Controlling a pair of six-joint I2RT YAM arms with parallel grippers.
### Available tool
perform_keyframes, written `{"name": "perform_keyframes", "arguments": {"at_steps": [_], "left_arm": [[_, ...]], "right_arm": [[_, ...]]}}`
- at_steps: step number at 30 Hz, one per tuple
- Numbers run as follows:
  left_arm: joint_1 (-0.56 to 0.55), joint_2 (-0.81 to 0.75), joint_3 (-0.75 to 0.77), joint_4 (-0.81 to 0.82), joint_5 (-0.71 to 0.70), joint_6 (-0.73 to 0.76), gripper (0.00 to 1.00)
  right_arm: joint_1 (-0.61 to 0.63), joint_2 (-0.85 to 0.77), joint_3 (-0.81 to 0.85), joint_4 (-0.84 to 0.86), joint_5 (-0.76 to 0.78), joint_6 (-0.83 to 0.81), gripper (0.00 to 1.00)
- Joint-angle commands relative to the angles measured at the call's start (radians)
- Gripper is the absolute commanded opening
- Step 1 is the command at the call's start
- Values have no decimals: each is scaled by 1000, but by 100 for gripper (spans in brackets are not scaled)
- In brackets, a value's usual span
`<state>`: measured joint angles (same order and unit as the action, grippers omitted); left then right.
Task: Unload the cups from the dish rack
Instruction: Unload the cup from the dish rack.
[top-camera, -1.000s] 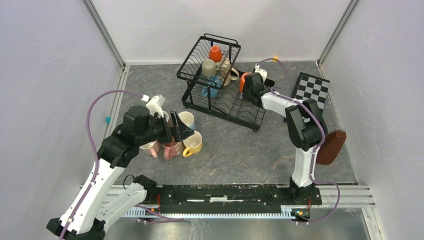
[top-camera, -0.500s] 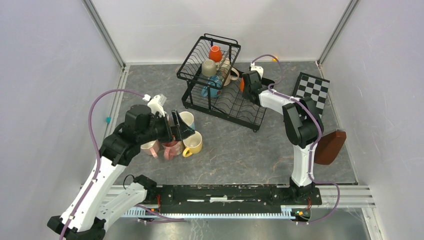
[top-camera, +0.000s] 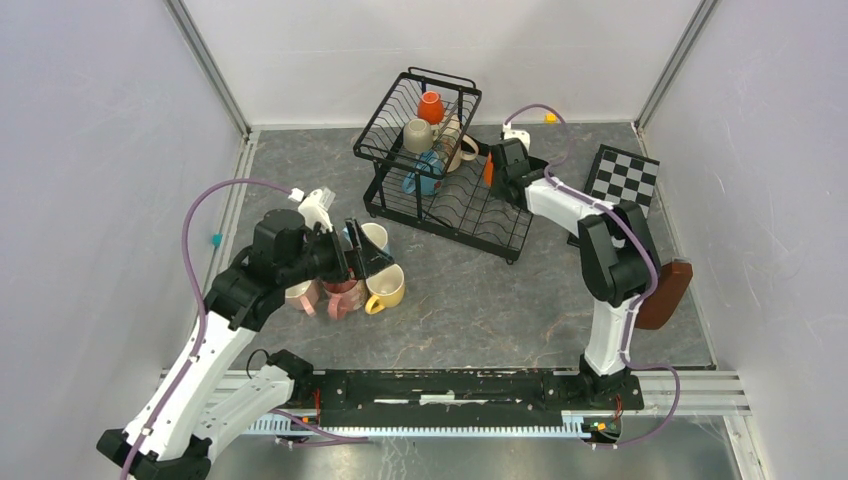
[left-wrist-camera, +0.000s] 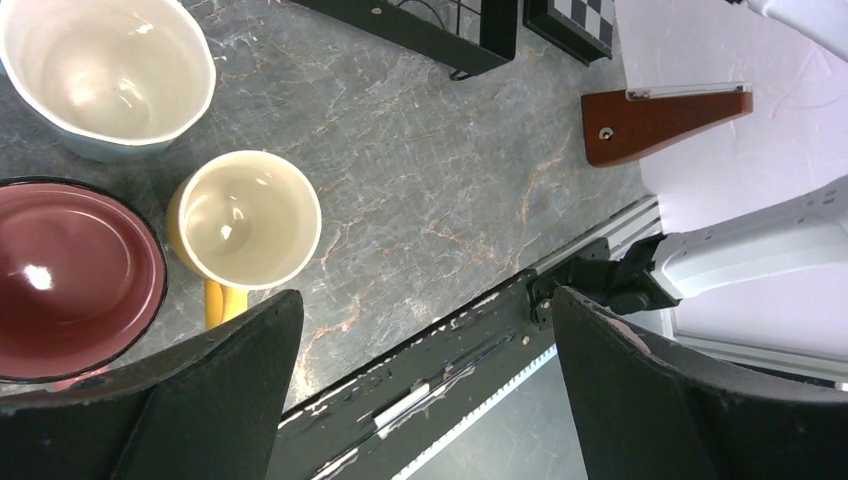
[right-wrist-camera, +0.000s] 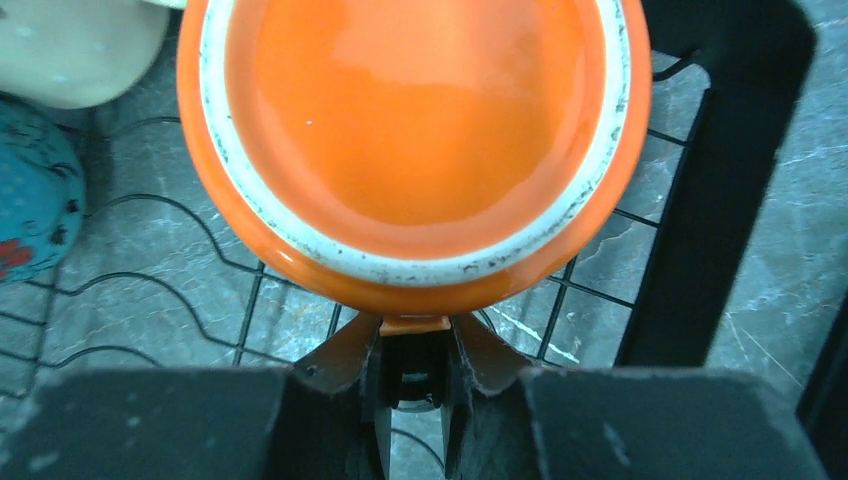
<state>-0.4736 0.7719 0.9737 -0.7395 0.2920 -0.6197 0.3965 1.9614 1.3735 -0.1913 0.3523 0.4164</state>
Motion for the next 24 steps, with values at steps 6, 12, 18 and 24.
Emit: {"name": "perform_keyframes", "arguments": {"at_steps": [6, 12, 18, 24], "left_arm": [[-6, -25, -71, 164, 34, -131, 100], [-7, -46, -150, 299, 70, -229, 100], [-7, -62, -225, 414, 76, -305, 100], [-10, -58, -283, 532, 73, -377, 100]], "right_arm": [[1, -213, -14, 9, -11, -27, 0], [-6, -370, -148, -11, -49, 3, 0], [-5, -543, -284, -46, -114, 16, 0], [9, -721, -432, -54, -196, 29, 0]]}}
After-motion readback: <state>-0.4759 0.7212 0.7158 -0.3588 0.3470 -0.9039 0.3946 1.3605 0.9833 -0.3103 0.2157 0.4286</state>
